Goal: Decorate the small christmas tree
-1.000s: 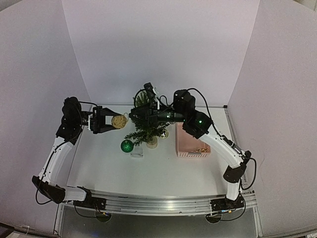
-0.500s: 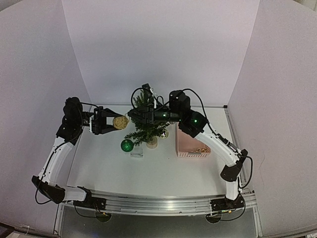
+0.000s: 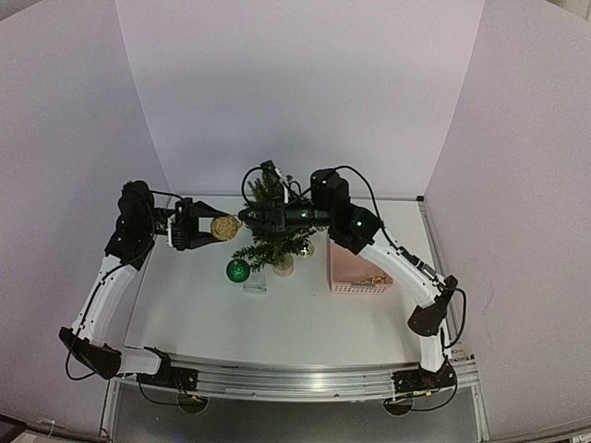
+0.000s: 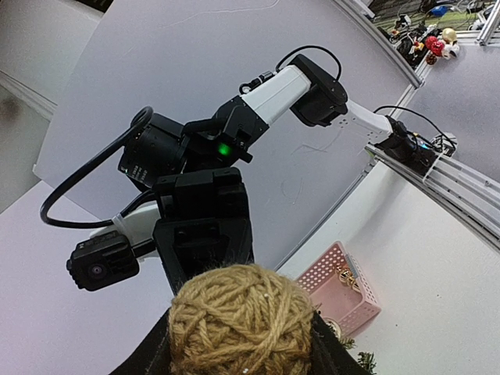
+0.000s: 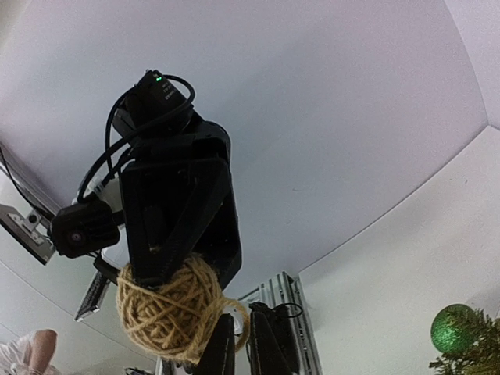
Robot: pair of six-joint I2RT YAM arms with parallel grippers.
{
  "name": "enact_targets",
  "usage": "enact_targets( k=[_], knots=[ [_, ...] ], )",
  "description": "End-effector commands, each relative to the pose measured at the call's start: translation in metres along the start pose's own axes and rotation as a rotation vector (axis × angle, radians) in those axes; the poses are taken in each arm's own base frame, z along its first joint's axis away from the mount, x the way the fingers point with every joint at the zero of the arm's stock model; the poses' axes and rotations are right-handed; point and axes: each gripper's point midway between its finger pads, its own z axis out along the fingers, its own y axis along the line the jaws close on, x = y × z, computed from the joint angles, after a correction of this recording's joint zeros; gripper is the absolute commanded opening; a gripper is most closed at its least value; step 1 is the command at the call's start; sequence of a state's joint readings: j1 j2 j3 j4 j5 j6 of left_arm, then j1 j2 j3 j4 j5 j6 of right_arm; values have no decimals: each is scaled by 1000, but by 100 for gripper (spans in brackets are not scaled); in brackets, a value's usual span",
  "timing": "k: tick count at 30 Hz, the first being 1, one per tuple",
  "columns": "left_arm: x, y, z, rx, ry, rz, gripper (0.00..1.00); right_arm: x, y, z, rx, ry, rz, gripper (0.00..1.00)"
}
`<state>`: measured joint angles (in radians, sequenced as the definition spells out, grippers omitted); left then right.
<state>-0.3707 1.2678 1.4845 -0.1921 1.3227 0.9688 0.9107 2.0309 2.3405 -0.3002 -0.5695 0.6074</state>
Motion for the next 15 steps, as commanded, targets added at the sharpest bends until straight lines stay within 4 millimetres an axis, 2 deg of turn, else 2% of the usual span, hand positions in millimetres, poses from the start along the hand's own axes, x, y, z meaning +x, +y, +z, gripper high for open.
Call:
enact_targets(
  k=[1, 5, 15],
  knots=[
    [-12, 4, -2, -17, 7, 20, 0, -10, 7, -7, -43, -12, -17, 0],
    [-10, 5, -2, -30, 24, -9, 0, -14, 2, -18, -10, -34, -16, 0],
    [-1, 6, -4, -59, 83, -39, 0, -21, 8, -38, 24, -78, -63, 0]
  ],
)
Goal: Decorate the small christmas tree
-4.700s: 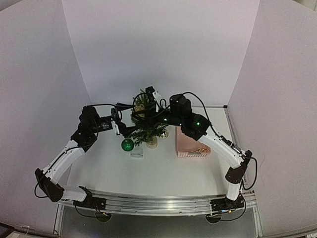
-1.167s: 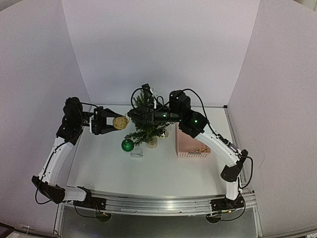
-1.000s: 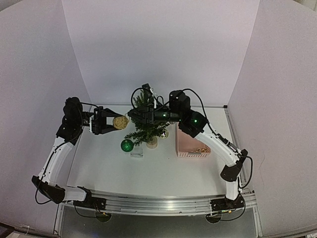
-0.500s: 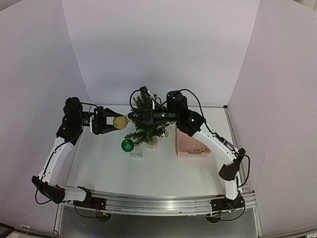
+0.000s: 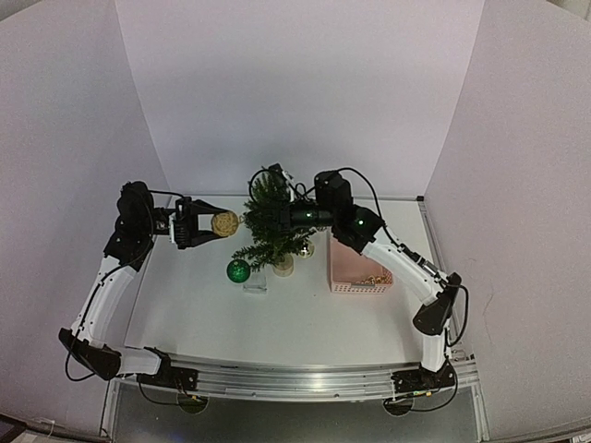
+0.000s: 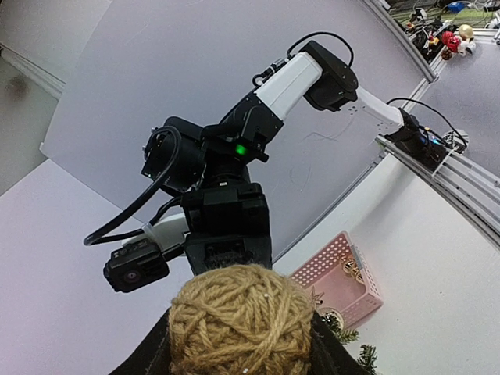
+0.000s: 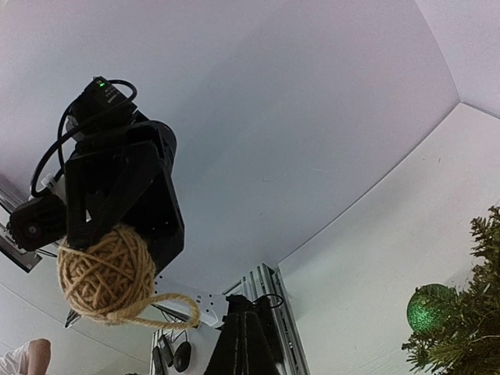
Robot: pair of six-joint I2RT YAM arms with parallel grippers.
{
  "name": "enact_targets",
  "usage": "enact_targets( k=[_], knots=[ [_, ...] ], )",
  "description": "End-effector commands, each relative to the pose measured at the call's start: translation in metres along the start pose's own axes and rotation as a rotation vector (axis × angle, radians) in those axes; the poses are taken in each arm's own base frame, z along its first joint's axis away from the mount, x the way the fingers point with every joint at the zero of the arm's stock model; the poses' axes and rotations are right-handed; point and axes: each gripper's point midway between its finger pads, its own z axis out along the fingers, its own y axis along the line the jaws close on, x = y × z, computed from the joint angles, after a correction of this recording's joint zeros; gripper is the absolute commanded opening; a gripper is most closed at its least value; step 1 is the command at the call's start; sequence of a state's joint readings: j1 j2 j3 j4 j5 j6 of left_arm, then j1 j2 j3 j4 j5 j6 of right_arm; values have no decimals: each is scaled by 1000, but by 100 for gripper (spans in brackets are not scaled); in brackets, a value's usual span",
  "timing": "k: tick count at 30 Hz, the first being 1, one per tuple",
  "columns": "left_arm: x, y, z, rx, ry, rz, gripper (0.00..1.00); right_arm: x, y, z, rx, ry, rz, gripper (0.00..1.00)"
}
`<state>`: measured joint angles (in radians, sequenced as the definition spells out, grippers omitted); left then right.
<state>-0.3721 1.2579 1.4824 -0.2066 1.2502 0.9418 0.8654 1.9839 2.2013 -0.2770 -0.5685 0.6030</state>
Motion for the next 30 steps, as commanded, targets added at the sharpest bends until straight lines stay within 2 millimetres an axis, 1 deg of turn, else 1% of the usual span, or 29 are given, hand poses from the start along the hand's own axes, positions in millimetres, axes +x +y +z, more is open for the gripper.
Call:
enact_targets(
  k=[1, 3, 4, 6, 7, 9, 10, 12, 15, 16, 18, 20, 22, 26, 30],
  knots=[
    [-8, 1, -4, -20, 27, -7, 0, -29, 44, -30, -46, -98, -106, 0],
    [-7, 3, -3, -30, 31, -31, 0, -28, 46, -31, -54, -97, -121, 0],
    [-6, 9, -3, -51, 34, -69, 0, -27, 46, -31, -57, -95, -132, 0],
    [-4, 27, -3, -118, 43, -155, 0, -24, 45, -32, -50, -94, -159, 1],
    [-2, 35, -3, -151, 49, -242, 0, -21, 41, -32, -38, -94, -166, 2],
    [3, 48, -4, -197, 58, -379, 0, -20, 40, -36, -27, -107, -191, 2],
    [3, 50, -4, -208, 59, -438, 0, -20, 38, -37, -15, -112, -196, 3],
    [7, 49, -5, -216, 72, -520, 0, -20, 36, -41, 8, -125, -209, 4],
    [21, 51, -7, -265, 124, -638, 0, -21, 32, -46, 43, -142, -220, 14],
    [25, 53, -9, -286, 140, -676, 0, -20, 28, -46, 60, -146, -219, 19],
    [36, 57, -11, -330, 178, -733, 0, -20, 26, -50, 79, -155, -222, 32],
    [44, 60, -13, -362, 203, -772, 0, -21, 23, -53, 98, -163, -221, 41],
    [52, 60, -15, -382, 228, -805, 0, -21, 20, -56, 113, -170, -220, 45],
    [75, 64, -20, -440, 301, -873, 0, -23, 19, -63, 136, -186, -220, 53],
    [100, 66, -27, -487, 372, -915, 0, -25, 17, -77, 174, -210, -226, 68]
  ],
)
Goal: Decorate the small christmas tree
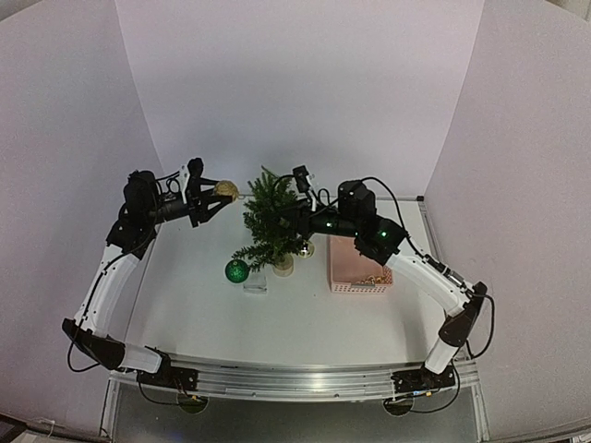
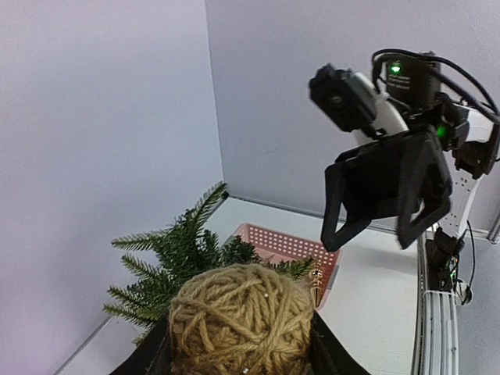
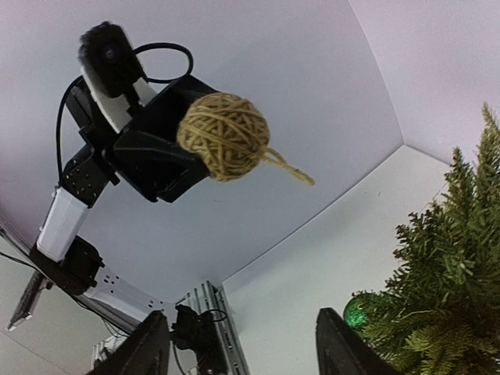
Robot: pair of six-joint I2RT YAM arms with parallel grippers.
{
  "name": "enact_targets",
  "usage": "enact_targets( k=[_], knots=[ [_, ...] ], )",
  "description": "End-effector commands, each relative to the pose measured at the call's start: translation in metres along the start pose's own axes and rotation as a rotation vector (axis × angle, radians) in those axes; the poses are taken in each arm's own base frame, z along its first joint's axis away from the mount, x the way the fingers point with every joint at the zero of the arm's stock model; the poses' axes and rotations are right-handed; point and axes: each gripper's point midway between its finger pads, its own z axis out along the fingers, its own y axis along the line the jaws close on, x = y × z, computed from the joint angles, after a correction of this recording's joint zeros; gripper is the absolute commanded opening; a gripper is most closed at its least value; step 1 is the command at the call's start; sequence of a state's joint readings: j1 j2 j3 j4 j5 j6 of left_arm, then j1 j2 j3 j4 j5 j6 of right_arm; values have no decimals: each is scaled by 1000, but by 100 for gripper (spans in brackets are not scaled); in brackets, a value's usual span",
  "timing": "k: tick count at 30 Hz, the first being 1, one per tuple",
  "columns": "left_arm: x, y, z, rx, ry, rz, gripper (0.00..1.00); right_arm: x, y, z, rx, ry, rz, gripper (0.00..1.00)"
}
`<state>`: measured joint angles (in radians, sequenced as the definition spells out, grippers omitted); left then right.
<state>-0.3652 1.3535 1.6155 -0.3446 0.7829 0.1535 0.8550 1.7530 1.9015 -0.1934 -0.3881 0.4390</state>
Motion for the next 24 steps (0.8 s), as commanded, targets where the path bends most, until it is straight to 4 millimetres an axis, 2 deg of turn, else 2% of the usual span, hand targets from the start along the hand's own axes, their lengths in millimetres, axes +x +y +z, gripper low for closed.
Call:
enact_targets(
  k=[1, 2, 4, 7, 10, 13, 17, 24],
  knots=[
    [9, 30, 0, -119, 56, -68, 0, -29, 10, -33, 43, -104, -49, 73],
    [13, 36, 0, -128, 63, -79, 0, -29, 7, -38, 62, -112, -49, 79],
    [19, 47, 0, -143, 67, -103, 0, -32, -2, -48, 106, -132, -43, 86],
    [23, 68, 0, -150, 49, -140, 0, -35, -18, -63, 179, -164, -25, 88],
    [21, 82, 7, -141, 32, -123, 0, -34, -45, -78, 273, -187, 7, 89],
    [21, 96, 18, -142, 14, -91, 0, -31, -64, -89, 329, -194, 25, 90],
    [26, 118, 34, -152, -6, -58, 0, -27, -79, -95, 363, -191, 39, 91],
    [33, 142, 55, -152, -62, -19, 0, -28, -92, -97, 366, -182, 49, 93]
  ],
)
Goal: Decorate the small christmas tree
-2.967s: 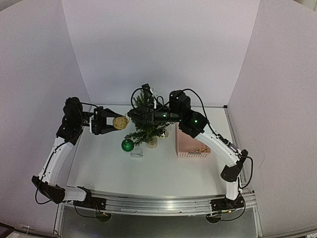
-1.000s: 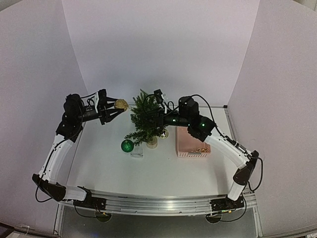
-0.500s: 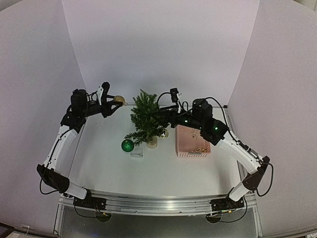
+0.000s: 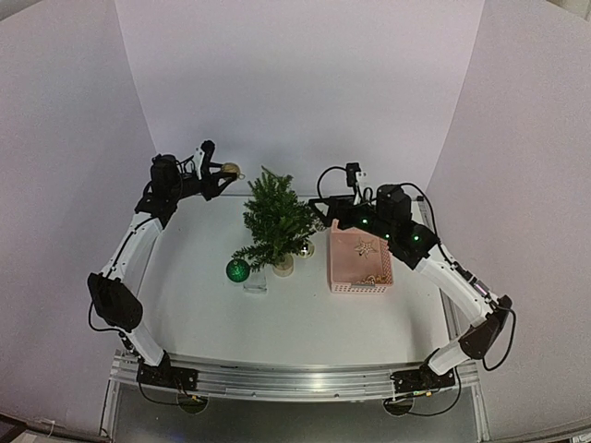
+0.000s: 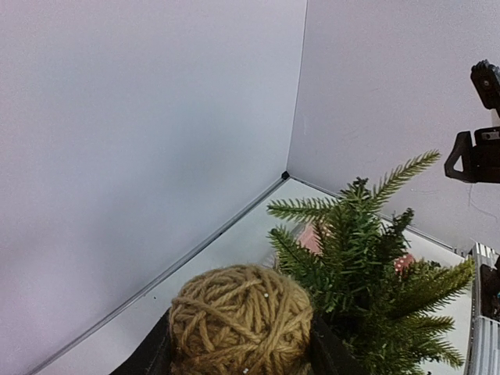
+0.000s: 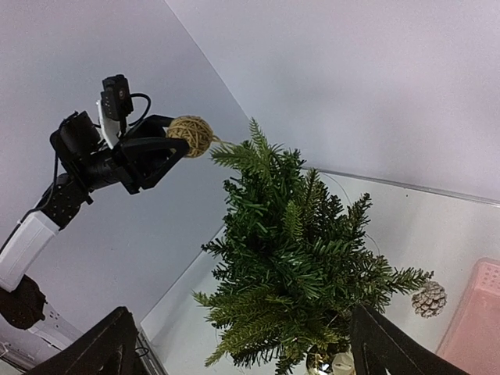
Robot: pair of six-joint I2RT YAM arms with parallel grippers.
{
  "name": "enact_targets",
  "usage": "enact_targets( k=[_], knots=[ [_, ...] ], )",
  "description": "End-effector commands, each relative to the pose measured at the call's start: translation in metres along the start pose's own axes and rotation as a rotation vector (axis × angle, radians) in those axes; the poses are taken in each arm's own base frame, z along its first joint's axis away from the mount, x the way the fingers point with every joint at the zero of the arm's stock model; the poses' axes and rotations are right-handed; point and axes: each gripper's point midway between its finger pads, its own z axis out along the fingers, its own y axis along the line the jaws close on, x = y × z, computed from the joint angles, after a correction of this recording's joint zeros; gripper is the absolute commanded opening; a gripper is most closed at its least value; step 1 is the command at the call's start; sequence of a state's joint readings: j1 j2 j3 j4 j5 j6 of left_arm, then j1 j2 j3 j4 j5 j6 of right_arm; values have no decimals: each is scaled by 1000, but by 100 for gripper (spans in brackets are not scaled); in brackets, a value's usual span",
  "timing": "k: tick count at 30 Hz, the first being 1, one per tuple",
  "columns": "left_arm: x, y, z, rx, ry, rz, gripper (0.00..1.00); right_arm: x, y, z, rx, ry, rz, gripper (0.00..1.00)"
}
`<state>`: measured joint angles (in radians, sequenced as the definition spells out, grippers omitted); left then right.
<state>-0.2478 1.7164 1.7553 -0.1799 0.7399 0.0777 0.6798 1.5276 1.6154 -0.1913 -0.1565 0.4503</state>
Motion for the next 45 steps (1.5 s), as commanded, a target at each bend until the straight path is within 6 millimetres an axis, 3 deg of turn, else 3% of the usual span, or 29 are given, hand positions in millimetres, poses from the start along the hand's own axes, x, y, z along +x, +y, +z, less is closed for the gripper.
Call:
enact_targets(
  k=[1, 7, 19, 38, 45],
  knots=[
    [-34, 6, 7, 9, -122, 101, 0, -13, 1, -4, -15, -29, 5, 93],
    [-34, 8, 17, 54, -152, 98, 0, -11, -2, 2, -25, -12, 15, 94],
    [-10, 6, 29, 101, -101, 65, 0, -12, -2, 1, -26, -15, 17, 95],
    [27, 3, 29, 110, -14, 173, 0, -16, 5, 0, -53, -17, 2, 96],
    [24, -5, 21, 127, -17, 189, 0, -16, 4, -4, -46, -22, 3, 97]
  ],
)
